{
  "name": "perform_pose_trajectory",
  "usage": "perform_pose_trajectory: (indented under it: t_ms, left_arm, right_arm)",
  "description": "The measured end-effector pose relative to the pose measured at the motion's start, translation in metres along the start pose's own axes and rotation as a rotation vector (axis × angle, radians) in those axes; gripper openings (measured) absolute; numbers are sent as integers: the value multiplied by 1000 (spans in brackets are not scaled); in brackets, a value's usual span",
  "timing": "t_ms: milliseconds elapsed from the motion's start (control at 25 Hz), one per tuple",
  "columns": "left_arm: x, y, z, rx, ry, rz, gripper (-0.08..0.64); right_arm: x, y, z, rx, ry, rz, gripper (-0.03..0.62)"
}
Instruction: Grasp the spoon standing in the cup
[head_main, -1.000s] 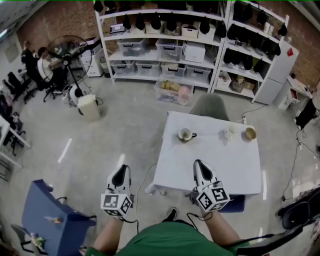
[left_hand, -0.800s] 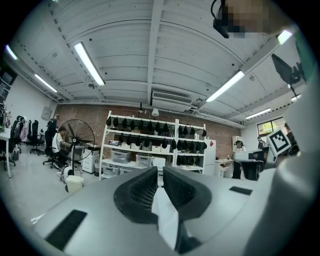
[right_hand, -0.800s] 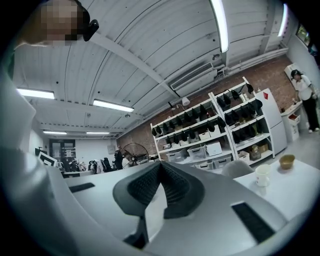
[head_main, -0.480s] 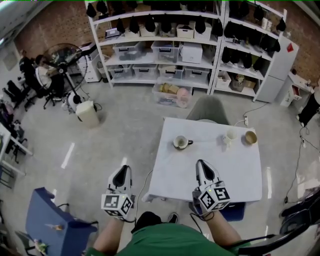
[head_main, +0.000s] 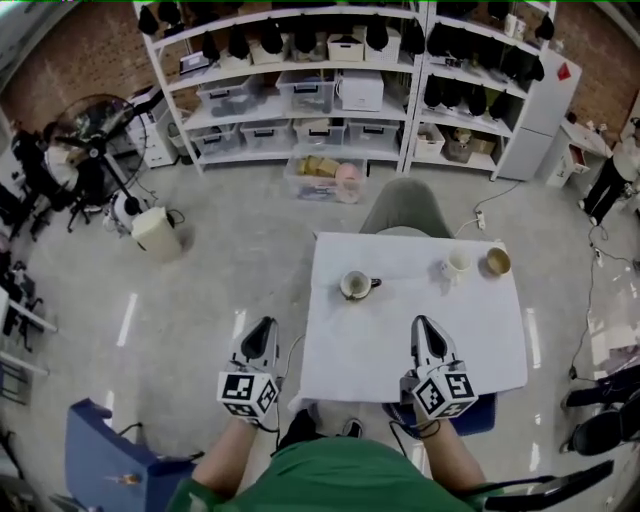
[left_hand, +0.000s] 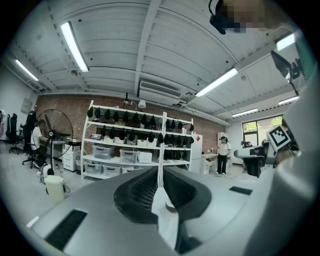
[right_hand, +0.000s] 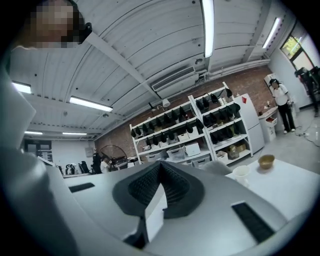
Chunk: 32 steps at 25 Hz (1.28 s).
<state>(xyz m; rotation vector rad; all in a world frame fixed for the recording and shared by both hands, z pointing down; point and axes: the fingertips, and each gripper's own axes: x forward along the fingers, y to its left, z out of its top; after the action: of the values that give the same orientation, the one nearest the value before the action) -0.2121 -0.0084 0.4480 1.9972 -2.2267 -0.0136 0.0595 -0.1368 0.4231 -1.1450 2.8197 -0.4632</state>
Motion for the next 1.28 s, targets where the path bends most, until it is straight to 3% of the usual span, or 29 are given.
perform_pose_trajectory:
  t_ms: [400,680,800,960,1080,1280]
  left_arm:
    - [98,65,-21,34,20,-170,46]
    - [168,74,-37,110,59,-342,46]
    - [186,48,-56,204,95,-455,46]
    - [209,6,-86,403,125,-594,76]
    - [220,-19,-112,537,146,-648,138]
    - [233,-56,-164,748,195,-719,169]
  right_arm:
    - [60,6,-19,-19,-25,-169,21]
    - [92,5,-26,-14,-16,-294,21]
    - [82,-3,-35,2,5,-343,21]
    - [74,-23,-47,21,24,-375,21]
    - [70,-37,-49,40,20,-381,21]
    - [53,-66,-61,96,23,-405,21]
